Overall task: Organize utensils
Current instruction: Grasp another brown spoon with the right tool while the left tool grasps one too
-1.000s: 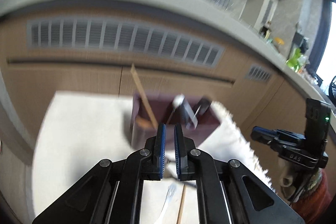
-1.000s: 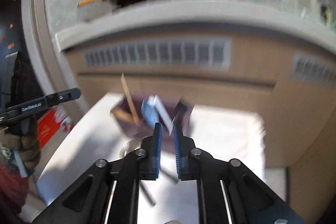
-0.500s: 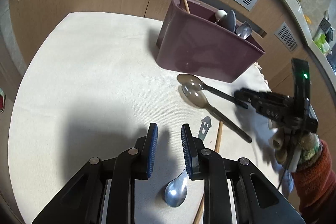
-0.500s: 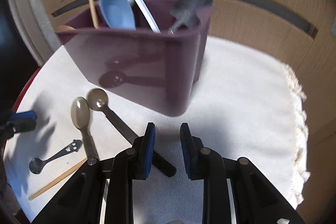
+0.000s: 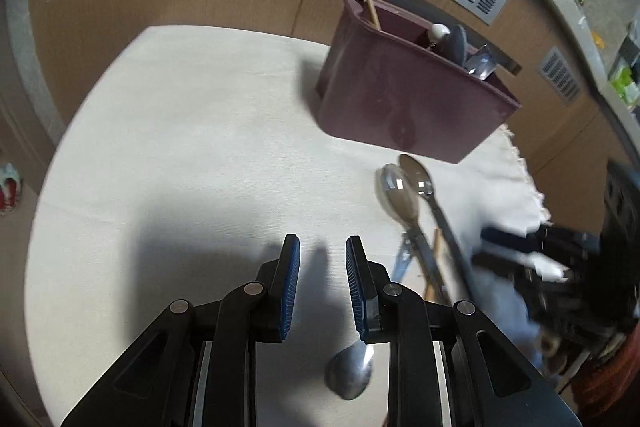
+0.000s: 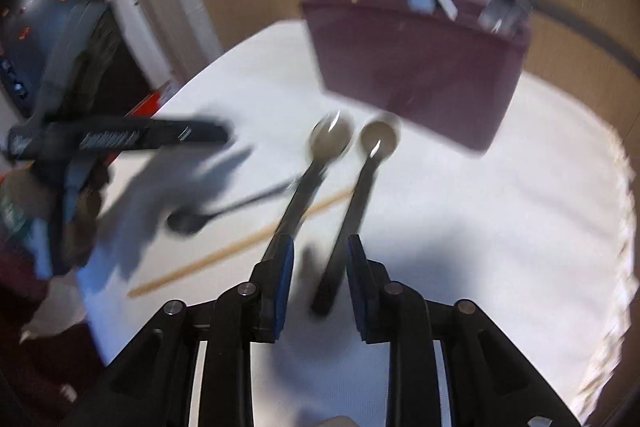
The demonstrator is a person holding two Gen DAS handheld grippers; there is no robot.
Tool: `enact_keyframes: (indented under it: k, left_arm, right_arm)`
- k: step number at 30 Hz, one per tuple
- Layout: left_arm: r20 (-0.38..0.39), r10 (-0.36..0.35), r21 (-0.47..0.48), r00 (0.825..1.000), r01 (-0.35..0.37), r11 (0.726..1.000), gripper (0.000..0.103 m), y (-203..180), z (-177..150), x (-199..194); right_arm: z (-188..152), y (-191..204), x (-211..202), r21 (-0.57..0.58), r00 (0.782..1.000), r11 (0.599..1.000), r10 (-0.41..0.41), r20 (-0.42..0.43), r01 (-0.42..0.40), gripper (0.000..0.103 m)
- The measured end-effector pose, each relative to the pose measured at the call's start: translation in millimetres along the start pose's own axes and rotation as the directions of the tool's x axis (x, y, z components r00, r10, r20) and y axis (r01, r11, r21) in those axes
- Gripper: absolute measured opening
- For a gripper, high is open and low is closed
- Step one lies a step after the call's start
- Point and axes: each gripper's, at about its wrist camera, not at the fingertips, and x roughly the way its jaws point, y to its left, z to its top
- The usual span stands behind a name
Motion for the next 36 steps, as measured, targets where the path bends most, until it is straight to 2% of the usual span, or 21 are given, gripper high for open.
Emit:
enact_keyframes:
  k: [5,11,16,19,25,29,34,36]
  left_arm:
    - [0.009,0.041,0.029,0.999,-0.041,0.999,0.026,-1.8,-1.8,-1.3]
    - [0.011,0.041,0.045,0.999,-0.042,0.998,0.026,-1.2,0.4,-2.5]
    - [0.01,0.04,0.041,0.999,-0.041,0.998,0.026,-2.4,2.9,-1.2]
    - [0.003,0.037,0.043,0.999,-0.037,0.998,0.026,-5.9,1.9,0.0]
    - [-0.029,0.019,0.055,0.999,-0.017,0.998,0.028,-21.5,3.1,9.2]
    - [-0.077,-0.044,-0.019,0.996,0.043,0.999,0.036,-30.8,6.2,25.9]
    - [-0.116,-0.06,-0.106,0.991,0.048,0.993,0.04,-42.2,19.0,58.1]
    - [-0.105,-0.044,-0.096,0.994,0.034,0.995,0.043,-51.5,25.8,63.4]
  right_arm:
    - [19.5,-13.0,37.9,0.082,0.997,0.994,-0.072,-0.03,0.074,0.028]
    - [49.3,3.0,67.7,0.034,0.984,0.983,-0.178,-0.008,0.178,0.029]
    - [67.2,4.6,80.3,0.031,0.981,0.981,-0.191,-0.023,0.192,0.031]
    - [63.5,-1.1,71.0,0.061,0.986,0.984,-0.165,-0.024,0.166,0.03]
    - [31.5,-34.3,23.5,0.19,0.988,0.971,-0.152,0.029,0.144,0.03]
    - [7.9,-47.7,-13.3,0.225,0.98,0.961,-0.184,0.082,0.162,0.03]
    - [-12.6,-54.5,-47.4,0.26,0.968,0.951,-0.208,0.143,0.166,0.03]
    - [-21.2,-56.7,-57.0,0.269,0.963,0.948,-0.216,0.159,0.168,0.03]
